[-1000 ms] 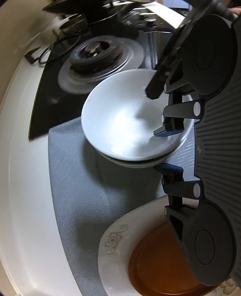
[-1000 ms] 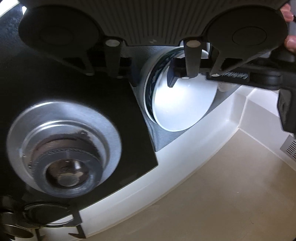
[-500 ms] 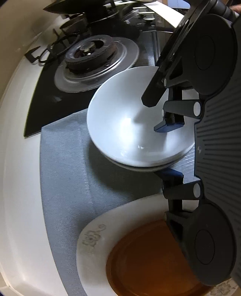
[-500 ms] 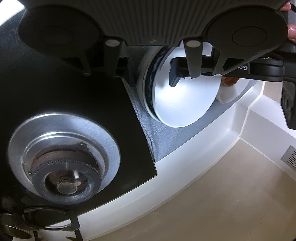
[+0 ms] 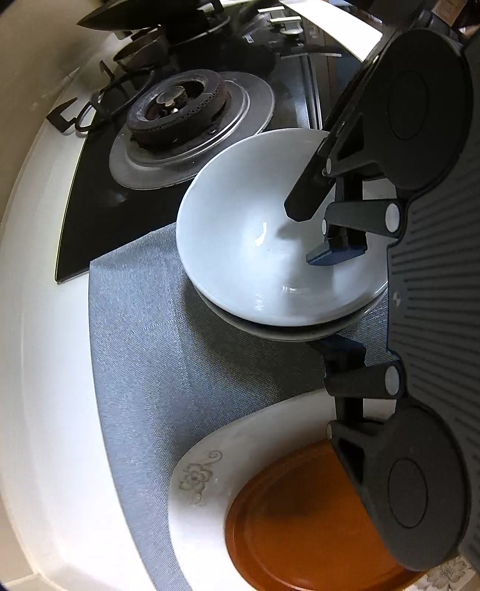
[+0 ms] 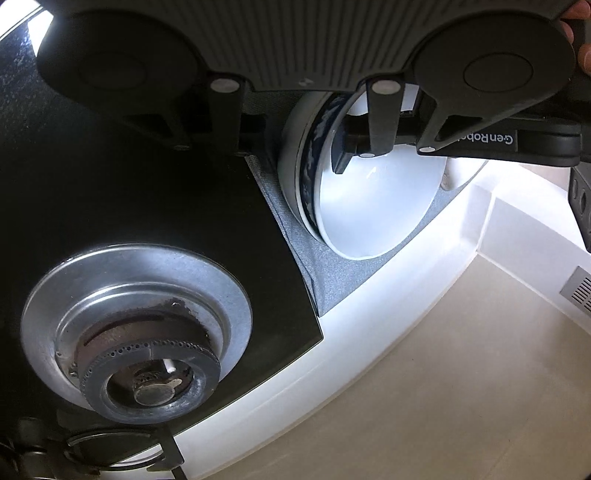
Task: Organize plates and bowls
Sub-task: 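Grip the rims of both nested bowls and lift them with both grippers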
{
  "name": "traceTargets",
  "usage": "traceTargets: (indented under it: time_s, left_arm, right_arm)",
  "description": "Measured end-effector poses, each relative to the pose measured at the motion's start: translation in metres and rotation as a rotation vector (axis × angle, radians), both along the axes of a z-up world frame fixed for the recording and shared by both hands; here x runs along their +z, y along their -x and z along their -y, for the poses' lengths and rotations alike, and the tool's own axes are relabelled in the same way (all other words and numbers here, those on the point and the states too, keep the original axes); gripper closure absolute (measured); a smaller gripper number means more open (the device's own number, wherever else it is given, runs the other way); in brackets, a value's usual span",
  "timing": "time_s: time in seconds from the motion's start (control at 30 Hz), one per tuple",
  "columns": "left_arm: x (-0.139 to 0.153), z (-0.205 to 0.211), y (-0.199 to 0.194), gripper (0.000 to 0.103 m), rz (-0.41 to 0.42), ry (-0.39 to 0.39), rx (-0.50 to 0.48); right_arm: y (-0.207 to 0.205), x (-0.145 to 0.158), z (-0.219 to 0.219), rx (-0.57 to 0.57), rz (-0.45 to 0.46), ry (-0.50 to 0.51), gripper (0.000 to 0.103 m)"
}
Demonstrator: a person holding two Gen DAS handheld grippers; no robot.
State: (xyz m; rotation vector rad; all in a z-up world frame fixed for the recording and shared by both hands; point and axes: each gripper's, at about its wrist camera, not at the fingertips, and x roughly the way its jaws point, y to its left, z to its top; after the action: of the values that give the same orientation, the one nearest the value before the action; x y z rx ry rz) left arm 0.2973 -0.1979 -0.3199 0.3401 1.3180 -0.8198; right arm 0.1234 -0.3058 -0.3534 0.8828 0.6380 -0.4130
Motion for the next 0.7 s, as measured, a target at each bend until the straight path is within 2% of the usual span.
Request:
traceTargets:
  time_s: [0.2, 0.37, 0.43, 0.7]
  left_arm:
    - [0.017, 0.002, 0.016, 0.061, 0.022, -0.019, -0.007]
    - [0.041, -0.001, 0.026, 0.061, 0.028, 0.005, -0.019]
    - [0.052, -0.004, 0.031, 0.061, 0.037, -0.008, -0.020]
    - [0.091, -0.041, 0.032, 0.060, 0.087, -0.016, 0.011]
  right_arm:
    - [0.014, 0.009, -0.001, -0.041, 0.005, -0.035, 0.070]
    - [0.029, 0.033, -0.006, -0.059, 0.020, -0.013, 0.070]
    - [0.034, 0.043, -0.008, -0.068, 0.030, -0.024, 0.070]
    - [0.030, 0.073, -0.034, -0.021, 0.070, -0.028, 0.070]
